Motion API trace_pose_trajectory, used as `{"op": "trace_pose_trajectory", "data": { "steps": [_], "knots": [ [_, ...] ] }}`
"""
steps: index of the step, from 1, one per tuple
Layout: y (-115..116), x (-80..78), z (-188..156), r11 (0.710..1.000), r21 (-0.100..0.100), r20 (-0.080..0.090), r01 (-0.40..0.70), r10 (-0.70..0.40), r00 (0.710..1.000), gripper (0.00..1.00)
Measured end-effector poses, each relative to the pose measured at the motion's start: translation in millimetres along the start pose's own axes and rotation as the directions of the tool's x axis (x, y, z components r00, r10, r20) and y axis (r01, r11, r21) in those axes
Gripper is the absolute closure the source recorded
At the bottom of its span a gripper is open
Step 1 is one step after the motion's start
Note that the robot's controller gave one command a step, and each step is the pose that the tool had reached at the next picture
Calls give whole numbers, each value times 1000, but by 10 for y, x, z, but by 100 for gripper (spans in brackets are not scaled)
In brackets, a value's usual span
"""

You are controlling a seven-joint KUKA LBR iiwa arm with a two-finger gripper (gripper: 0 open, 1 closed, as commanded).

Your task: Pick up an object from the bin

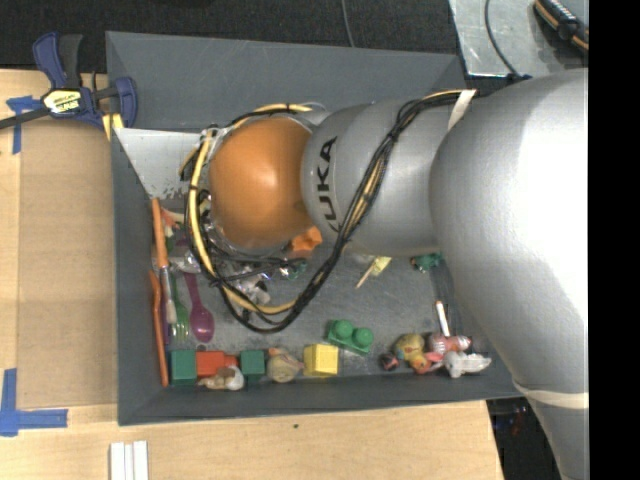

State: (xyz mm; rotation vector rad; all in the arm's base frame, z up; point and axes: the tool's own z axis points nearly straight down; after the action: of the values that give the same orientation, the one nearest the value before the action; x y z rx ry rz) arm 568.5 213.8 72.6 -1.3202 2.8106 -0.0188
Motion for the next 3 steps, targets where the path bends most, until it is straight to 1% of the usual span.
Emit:
{"op": "trace_pose_trajectory", "data": {
  "steps": [1,2,3],
  "knots": [
    [15,-161,5,999,6,-5,45,-45,999,0],
    [-195,336,11,997,0,4,82,-82,997,0],
    [-271,552,6,987,7,1,158,-158,987,0]
  ]
}}
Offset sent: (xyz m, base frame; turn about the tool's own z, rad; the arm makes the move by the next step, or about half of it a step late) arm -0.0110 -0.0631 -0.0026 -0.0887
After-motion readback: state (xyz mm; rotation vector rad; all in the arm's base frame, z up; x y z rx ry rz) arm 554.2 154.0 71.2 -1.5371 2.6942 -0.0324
